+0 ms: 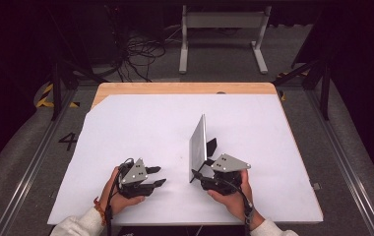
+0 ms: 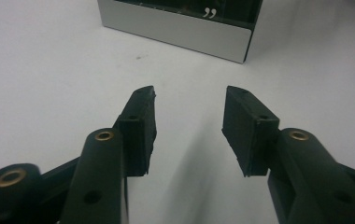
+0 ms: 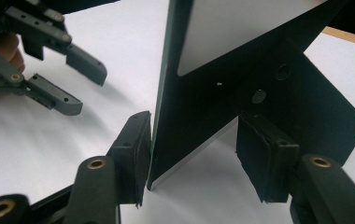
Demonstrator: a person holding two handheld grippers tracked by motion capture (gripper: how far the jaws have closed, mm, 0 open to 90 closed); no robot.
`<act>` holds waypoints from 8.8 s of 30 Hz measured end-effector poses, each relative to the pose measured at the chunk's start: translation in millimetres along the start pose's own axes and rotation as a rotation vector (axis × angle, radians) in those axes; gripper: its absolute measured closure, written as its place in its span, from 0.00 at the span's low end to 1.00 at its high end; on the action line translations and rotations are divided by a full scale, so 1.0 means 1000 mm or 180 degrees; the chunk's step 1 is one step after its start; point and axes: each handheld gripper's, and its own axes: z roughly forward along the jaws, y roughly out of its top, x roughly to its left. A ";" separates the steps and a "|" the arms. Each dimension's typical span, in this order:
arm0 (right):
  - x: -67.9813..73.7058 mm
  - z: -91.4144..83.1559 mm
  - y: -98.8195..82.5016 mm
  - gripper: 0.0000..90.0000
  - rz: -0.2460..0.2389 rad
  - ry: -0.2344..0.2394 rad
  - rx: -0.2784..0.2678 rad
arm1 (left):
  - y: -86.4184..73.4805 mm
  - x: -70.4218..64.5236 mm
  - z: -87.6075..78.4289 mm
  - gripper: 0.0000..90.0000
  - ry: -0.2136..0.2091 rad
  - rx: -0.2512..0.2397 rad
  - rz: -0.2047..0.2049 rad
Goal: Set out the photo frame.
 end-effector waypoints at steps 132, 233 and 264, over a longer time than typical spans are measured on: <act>-0.046 -0.048 -0.024 0.81 0.0017 0.0241 -0.0085 | 0.064 0.043 0.086 0.34 -0.0407 0.0144 -0.0099; -0.054 -0.022 -0.035 0.85 0.0072 -0.0018 0.0243 | 0.035 0.010 0.045 0.76 -0.0067 0.0370 -0.0069; -0.049 -0.012 -0.034 0.91 -0.0043 -0.0146 0.0315 | 0.032 0.012 0.035 0.76 0.0176 0.0448 0.0050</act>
